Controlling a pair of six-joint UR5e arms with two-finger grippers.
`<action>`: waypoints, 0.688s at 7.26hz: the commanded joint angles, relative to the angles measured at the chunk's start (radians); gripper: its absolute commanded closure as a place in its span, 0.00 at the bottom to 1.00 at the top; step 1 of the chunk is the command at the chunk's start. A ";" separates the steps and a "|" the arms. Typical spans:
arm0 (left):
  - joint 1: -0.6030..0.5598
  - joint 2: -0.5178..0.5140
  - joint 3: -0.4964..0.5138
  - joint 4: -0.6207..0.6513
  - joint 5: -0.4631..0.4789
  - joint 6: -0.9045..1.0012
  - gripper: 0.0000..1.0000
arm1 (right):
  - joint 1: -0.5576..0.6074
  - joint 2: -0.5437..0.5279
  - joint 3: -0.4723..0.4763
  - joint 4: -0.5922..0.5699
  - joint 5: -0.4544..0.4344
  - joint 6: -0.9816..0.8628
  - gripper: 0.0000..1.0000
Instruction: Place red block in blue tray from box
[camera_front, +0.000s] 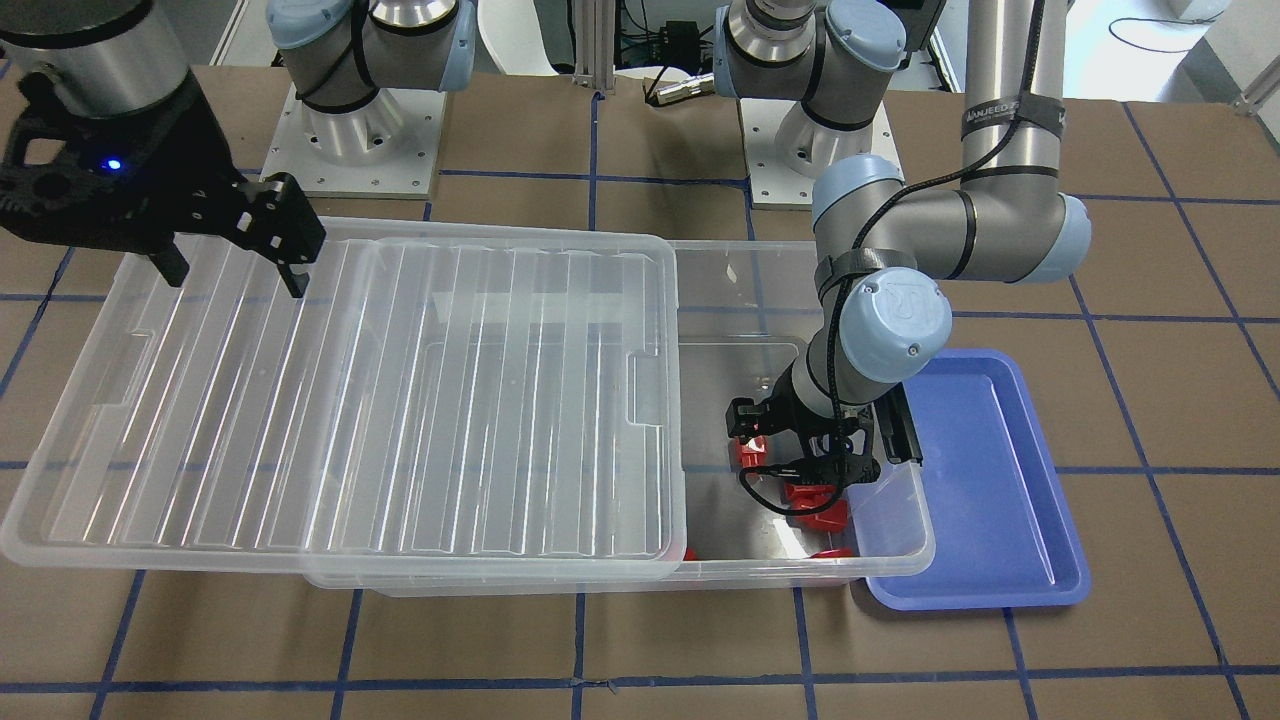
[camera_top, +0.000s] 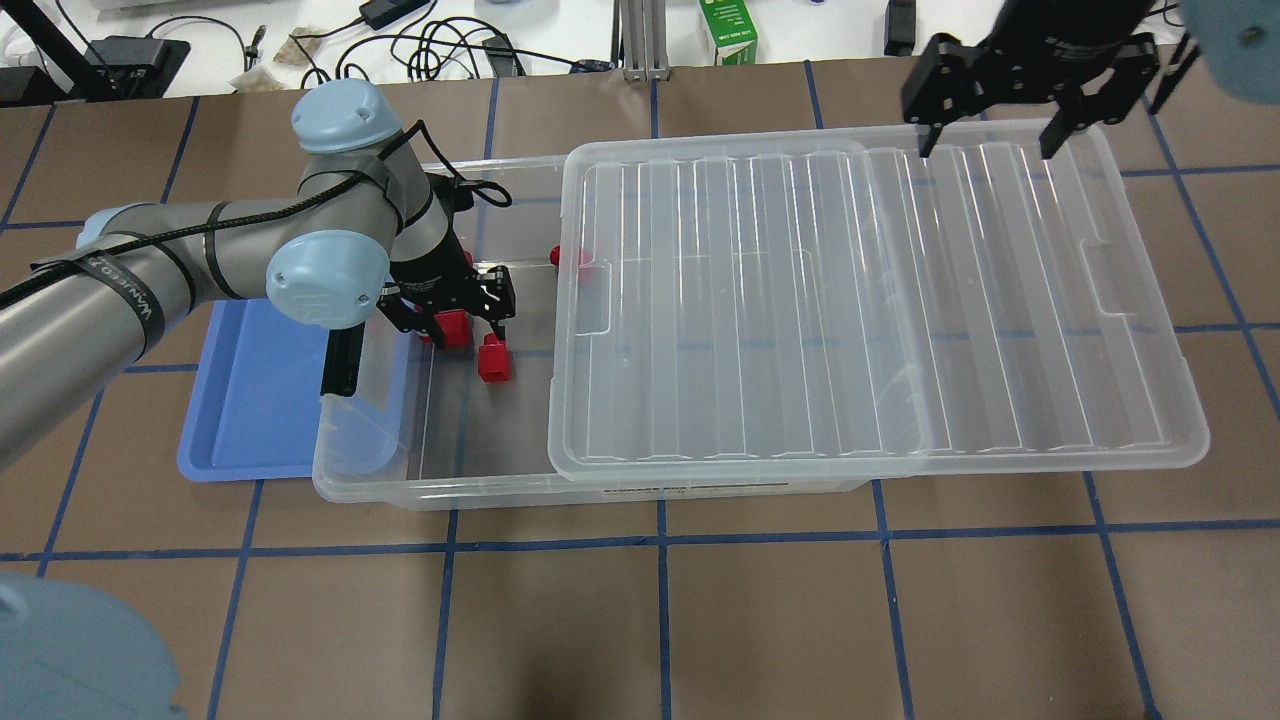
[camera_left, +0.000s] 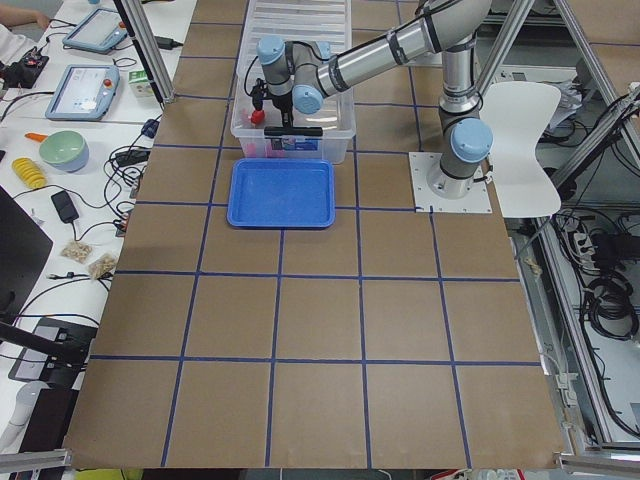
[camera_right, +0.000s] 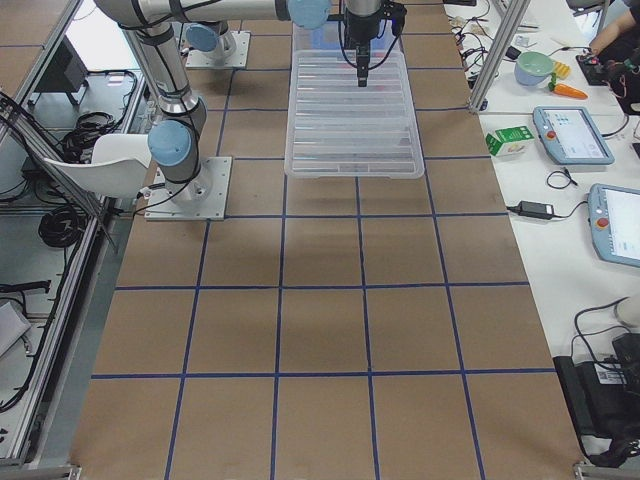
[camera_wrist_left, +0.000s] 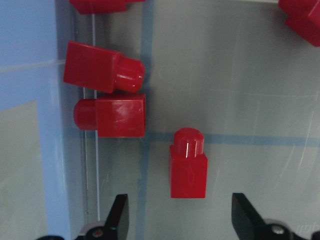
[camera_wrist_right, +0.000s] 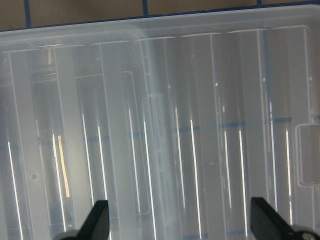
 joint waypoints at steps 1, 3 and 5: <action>-0.018 -0.041 0.000 0.027 0.000 -0.002 0.24 | 0.041 0.020 -0.002 0.003 0.005 0.014 0.00; -0.034 -0.054 0.000 0.038 0.002 -0.002 0.24 | 0.035 0.018 -0.002 0.009 0.011 0.018 0.00; -0.034 -0.065 0.000 0.036 0.003 -0.001 0.24 | 0.035 0.011 -0.004 0.008 -0.001 0.020 0.00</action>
